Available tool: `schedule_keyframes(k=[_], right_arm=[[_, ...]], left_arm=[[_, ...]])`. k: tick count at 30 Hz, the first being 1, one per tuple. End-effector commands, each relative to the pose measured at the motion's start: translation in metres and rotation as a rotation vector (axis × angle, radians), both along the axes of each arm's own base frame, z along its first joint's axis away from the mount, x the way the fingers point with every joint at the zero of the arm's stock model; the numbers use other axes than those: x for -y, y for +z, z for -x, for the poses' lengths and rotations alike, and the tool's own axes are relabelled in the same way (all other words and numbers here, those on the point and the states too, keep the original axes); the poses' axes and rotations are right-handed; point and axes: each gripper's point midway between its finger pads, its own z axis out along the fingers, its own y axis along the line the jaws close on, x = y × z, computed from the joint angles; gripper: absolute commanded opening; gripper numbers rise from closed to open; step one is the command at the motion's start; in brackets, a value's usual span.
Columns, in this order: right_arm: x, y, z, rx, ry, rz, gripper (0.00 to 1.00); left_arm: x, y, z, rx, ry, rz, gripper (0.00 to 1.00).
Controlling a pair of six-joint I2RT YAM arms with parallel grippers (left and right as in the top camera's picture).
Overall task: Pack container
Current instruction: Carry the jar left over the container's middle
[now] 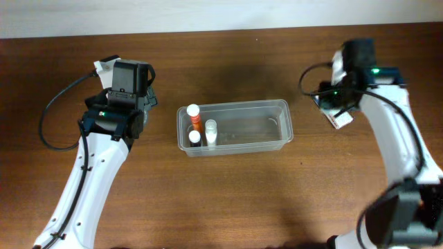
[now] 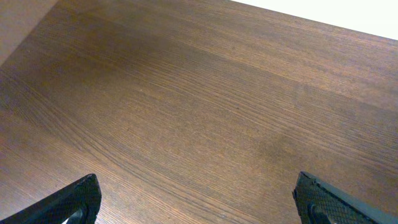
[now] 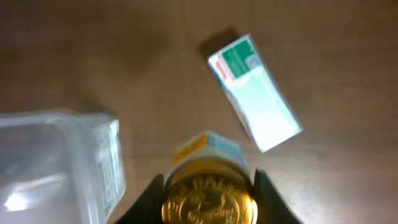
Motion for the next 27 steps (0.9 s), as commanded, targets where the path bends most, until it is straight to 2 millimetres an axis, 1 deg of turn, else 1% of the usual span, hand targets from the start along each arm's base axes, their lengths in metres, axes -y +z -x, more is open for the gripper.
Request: schedule_keyframes(k=[1,3,5,6,7,9,15,18,23,27], right_arm=[[-0.021,0.063,0.001,0.122,0.08,0.023,0.2],[-0.036,0.071,0.004,0.139,0.117,0.021,0.2],[-0.053,0.073,0.007,0.143,0.16,0.015,0.2],[-0.082,0.072,0.011,0.141,0.231,-0.006,0.2],[-0.094,0.072,0.012,0.14,0.262,-0.014,0.2],[-0.116,0.072,0.015,0.145,0.299,-0.027,0.2],[-0.171,0.069,0.025,0.152,0.409,-0.054,0.19],[-0.191,0.068,0.029,0.157,0.45,-0.063,0.19],[-0.211,0.061,0.032,0.148,0.442,-0.093,0.19],[-0.225,0.048,0.032,0.12,0.456,-0.099,0.19]], left_arm=[[-0.003,0.009,0.003,0.021,0.007,-0.007,0.99],[-0.003,0.009,0.003,0.021,0.007,-0.007,0.99],[-0.003,0.009,0.003,0.021,0.006,-0.007,0.99],[-0.003,0.009,0.003,0.021,0.006,-0.007,0.99],[-0.003,0.009,0.003,0.021,0.006,-0.007,0.99],[-0.003,0.009,0.003,0.021,0.007,-0.007,0.99],[-0.003,0.009,0.003,0.021,0.007,-0.007,0.99],[-0.003,0.009,0.003,0.021,0.007,-0.007,0.99],[-0.003,0.009,0.003,0.021,0.007,-0.007,0.99],[-0.003,0.009,0.003,0.021,0.006,-0.007,0.99]])
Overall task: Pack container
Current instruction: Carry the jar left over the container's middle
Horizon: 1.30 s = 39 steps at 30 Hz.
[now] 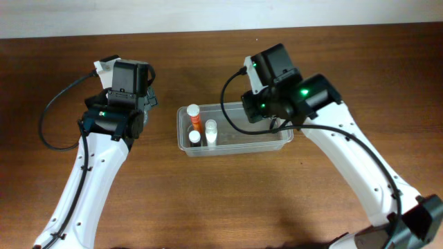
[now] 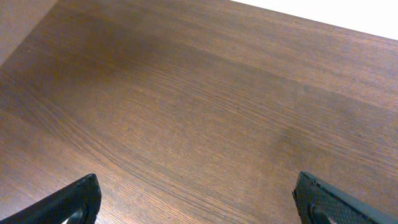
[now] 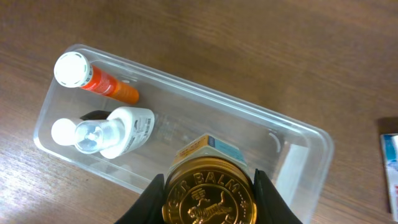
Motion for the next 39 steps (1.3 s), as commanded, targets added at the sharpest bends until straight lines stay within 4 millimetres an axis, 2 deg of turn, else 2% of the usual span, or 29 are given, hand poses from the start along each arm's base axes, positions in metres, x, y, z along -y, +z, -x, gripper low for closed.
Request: schedule_keyframes(k=[1,10,21,39], right_arm=[[-0.014,-0.014,0.0,-0.034,-0.008,-0.007,0.19],[-0.043,-0.053,-0.01,-0.122,0.037,-0.064,0.19],[-0.053,-0.091,-0.014,-0.185,0.042,-0.035,0.18],[-0.06,-0.122,-0.021,-0.222,0.044,-0.015,0.18]], left_arm=[[-0.003,0.009,0.003,0.021,0.006,-0.007,0.99],[-0.003,0.009,0.003,0.021,0.007,-0.007,0.99],[-0.003,0.009,0.003,0.021,0.006,-0.007,0.99],[-0.003,0.009,0.003,0.021,0.006,-0.007,0.99]])
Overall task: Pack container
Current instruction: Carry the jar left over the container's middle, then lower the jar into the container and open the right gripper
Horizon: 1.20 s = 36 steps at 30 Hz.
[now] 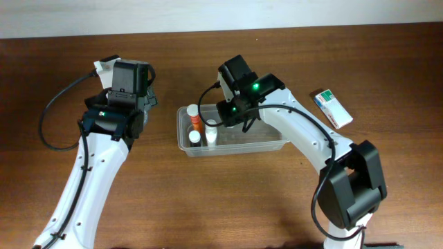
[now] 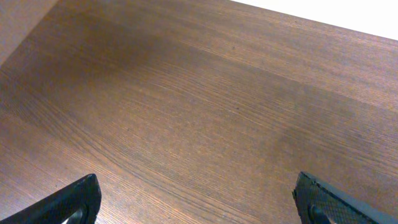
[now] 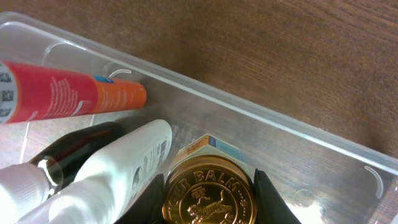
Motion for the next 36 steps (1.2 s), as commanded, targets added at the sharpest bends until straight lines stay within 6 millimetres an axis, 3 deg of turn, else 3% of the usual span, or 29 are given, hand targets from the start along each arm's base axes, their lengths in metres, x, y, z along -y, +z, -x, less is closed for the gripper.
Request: schedule_keyframes(k=[1,36], right_arm=[[-0.0065,-0.0124,0.0015,-0.024,0.003,0.0,0.18],[-0.0112,-0.0192,-0.0071,0.004,0.002,-0.016,0.19]], left_arm=[[-0.0035,0.0088,0.0026,0.021,0.007,-0.007,0.99],[-0.0033,0.0088,0.0026,0.021,0.006,-0.007,1.0]])
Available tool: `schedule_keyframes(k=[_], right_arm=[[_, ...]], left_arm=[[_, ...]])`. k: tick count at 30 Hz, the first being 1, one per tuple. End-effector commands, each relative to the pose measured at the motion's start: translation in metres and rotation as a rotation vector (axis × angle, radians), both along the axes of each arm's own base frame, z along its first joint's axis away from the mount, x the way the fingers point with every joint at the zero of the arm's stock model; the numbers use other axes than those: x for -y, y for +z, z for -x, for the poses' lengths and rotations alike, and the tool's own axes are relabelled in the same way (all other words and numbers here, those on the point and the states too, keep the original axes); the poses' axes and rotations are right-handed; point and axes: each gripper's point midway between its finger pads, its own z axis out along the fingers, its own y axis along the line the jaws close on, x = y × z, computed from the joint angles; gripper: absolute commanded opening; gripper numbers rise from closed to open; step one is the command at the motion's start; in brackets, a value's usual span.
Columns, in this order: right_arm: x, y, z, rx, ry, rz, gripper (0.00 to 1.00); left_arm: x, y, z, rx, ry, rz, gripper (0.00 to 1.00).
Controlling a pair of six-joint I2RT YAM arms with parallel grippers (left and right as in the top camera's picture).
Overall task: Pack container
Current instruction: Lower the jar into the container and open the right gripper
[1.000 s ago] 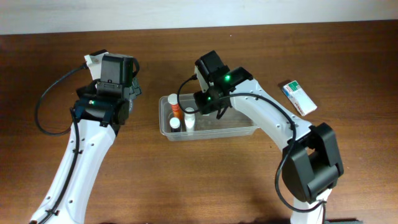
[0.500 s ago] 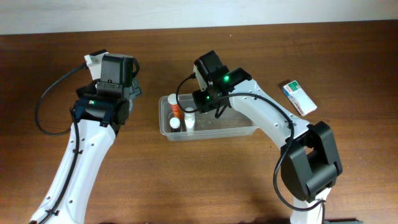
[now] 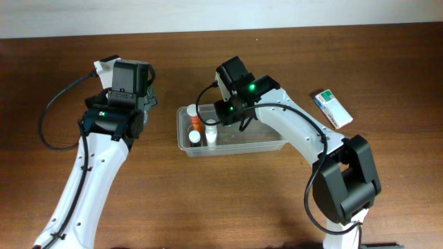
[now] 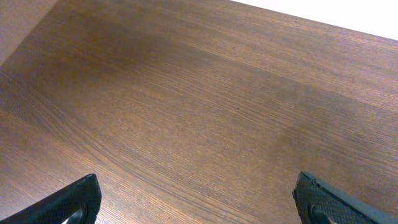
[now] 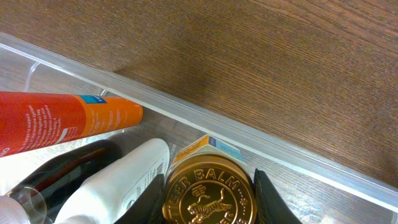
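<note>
A clear plastic container point(image 3: 270, 138) lies mid-table. At its left end are an orange tube point(image 5: 62, 118), a white bottle point(image 5: 118, 186) and a dark bottle point(image 5: 56, 177). My right gripper point(image 5: 209, 199) is shut on a gold-lidded Tiger Balm jar point(image 5: 209, 198), low inside the container next to the white bottle. In the overhead view the right gripper point(image 3: 228, 114) sits over the container's left part. My left gripper point(image 4: 199, 202) stands open over bare wood, left of the container.
A white and green box point(image 3: 333, 108) lies on the table to the right of the container. The left arm point(image 3: 114, 104) stands left of the container. The table's far edge runs along the top.
My right gripper with the jar has dropped a little lower and closer to the container's left end. The left arm has not moved.
My right gripper held the jar at the table's right side, beside the white and green box. Then it was over the container's right half, then low inside next to the bottles, and now lower still. The left gripper stayed open throughout.
</note>
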Motion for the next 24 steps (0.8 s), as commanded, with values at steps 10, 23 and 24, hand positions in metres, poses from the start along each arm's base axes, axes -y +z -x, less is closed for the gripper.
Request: schedule_keyframes(k=[10,23,24], right_arm=[[-0.004,-0.004,0.004,-0.013,0.002,-0.005,0.19],[0.0,-0.018,0.008,-0.028,-0.001,0.008,0.19],[0.001,-0.021,0.009,-0.03,-0.001,0.009,0.19]], left_arm=[[-0.003,0.009,0.003,0.021,0.006,-0.007,0.99],[-0.003,0.009,0.003,0.021,0.007,-0.007,0.99],[-0.003,0.009,0.003,0.021,0.007,-0.007,0.99]])
